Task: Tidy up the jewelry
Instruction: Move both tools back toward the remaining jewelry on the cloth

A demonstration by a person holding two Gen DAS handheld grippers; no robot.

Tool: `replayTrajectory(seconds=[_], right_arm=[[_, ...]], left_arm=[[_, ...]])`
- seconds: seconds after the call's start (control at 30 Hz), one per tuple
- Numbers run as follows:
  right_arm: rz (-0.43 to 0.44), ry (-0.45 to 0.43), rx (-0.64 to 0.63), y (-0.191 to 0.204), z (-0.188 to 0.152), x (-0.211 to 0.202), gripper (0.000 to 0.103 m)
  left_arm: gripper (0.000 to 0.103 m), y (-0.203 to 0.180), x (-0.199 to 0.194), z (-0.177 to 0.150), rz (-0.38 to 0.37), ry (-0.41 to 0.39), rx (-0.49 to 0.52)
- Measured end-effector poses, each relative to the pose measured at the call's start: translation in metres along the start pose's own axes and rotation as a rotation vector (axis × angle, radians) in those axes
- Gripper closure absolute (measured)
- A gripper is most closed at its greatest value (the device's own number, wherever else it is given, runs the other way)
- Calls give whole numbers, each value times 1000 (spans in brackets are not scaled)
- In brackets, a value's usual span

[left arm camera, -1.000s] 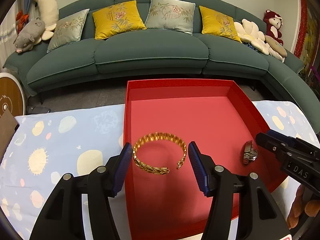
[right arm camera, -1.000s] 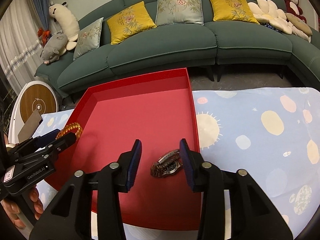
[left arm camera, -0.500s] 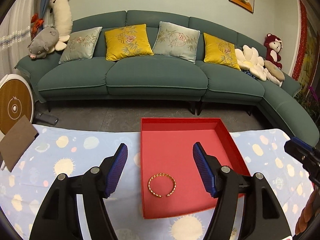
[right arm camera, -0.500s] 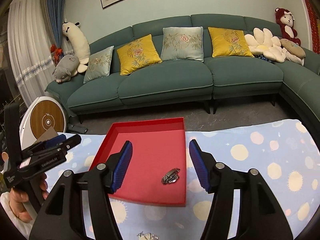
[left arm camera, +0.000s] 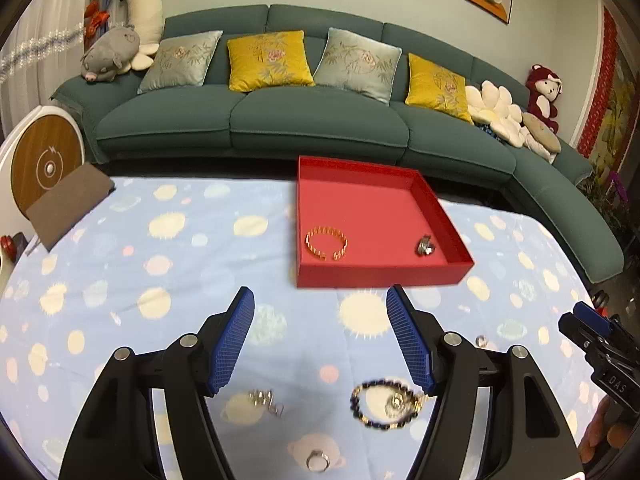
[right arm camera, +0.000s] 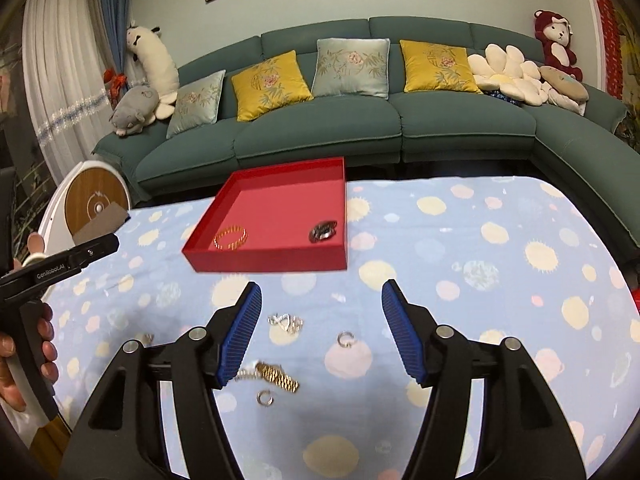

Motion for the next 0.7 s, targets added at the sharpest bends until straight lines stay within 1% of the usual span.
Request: replayTrajectory(seconds=[0.07,0.13,0.2,0.3,0.37,0.43,0.47,0.57,0.7], right_arm=[[17,47,-9,4,-23,9,43],[22,109,-47,10,-42,25,44],[24,164,-95,18,-60,43,47],[41,224,-139,28,-83,67,49],[46,253,-166,33,-91,78,49],[48,272,-186,35,-96,86,49],[45,280,-189,34,-98,89,52],[46,294,-180,29,-99,96,55],[61,314,-171,26,-103,106,55]], left_arm=[[37,5,4,-24,-6,55,-20],[37,9,10,-41,-11,99,-31],[37,9,15,-55,-2,115,-15],[37,8,20,-68,35,99,44],[37,8,22,-74,42,97,62],[37,9,24,-78,28,113,61],[37,9,26,-81,20,122,59],[37,9,29,-83,17,133,66],[37,6,28,-85,4,137,76]])
Point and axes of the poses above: each gripper's, at about its wrist camera, not at the fingertips, and x roughly the way its jaws point, y to its left, z to its top, the point moved 8 cm from there along x, roughly the way its jaws point, and after that the axes turned 15 degrees about z, right-handed, at the moved point
